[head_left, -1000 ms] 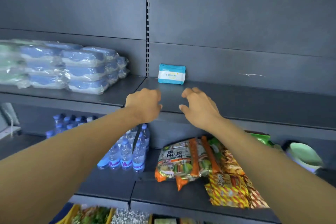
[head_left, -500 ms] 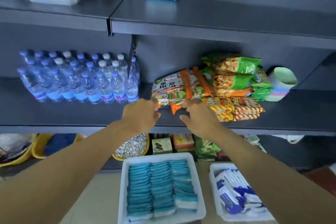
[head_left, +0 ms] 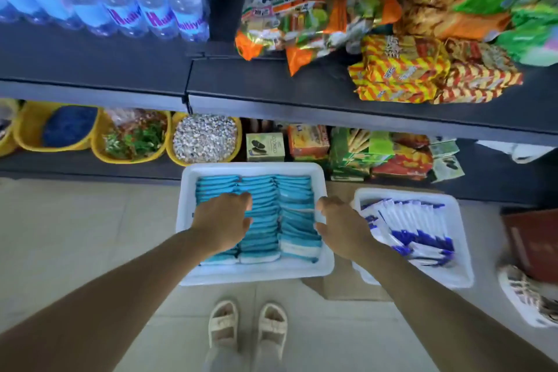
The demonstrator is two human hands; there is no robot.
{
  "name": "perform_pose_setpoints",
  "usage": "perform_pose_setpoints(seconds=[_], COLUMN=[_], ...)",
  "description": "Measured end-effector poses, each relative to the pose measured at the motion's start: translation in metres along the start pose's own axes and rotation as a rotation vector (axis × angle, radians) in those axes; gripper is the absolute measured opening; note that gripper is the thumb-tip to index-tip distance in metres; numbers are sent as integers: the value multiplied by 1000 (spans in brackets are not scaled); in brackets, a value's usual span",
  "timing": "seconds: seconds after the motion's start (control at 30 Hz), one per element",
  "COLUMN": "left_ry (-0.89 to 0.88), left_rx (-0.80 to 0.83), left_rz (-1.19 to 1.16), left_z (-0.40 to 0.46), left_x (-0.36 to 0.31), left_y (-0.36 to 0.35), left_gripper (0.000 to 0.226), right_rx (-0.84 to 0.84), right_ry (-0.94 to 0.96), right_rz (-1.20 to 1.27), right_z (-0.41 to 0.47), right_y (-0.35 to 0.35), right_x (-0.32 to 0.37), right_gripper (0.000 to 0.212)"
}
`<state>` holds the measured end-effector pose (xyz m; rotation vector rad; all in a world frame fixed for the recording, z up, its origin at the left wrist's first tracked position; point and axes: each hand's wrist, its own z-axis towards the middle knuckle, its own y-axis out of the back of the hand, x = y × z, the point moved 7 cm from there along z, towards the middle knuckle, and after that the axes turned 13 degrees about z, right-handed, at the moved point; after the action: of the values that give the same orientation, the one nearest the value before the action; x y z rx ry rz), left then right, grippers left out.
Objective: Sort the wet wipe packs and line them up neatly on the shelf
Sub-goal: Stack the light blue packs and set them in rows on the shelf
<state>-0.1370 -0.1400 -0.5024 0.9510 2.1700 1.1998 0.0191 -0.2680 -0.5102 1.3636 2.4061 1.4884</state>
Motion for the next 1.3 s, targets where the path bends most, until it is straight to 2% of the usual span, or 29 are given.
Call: perform_pose_setpoints(seconds=[0.13,0.3,0.57,0.73,0.9,1.1,1.3], left_ry=[6,-42,-72,-77,-111,-136,-175], left_rx=[59,94,66,59,46,40,-5], left_rz=[-6,26,28,16,-27,-239,-269], left_z=[25,58,105,120,126,135,152], left_x=[-23,-44,-50,-43,-40,-45,-54], left_y=[-68,-141,-202,-219,-221,-209,-205], left_gripper=[29,31,36,35,33,46,52], right_rx=[105,151,-52,-166,-219,-292,-294], right_ry=[-2,-9,83,177,261,104,50], right_rz=[-3,-50,-384,-454,-301,122,88], right_z=[32,73,111,110,100,104,113], right_y=[-63,-129,-183,-192,-184,-143,-132], right_x=[-51,-102,-132,-131,-129,-149,-155], right_gripper=[37,31,40,40,34,14,19])
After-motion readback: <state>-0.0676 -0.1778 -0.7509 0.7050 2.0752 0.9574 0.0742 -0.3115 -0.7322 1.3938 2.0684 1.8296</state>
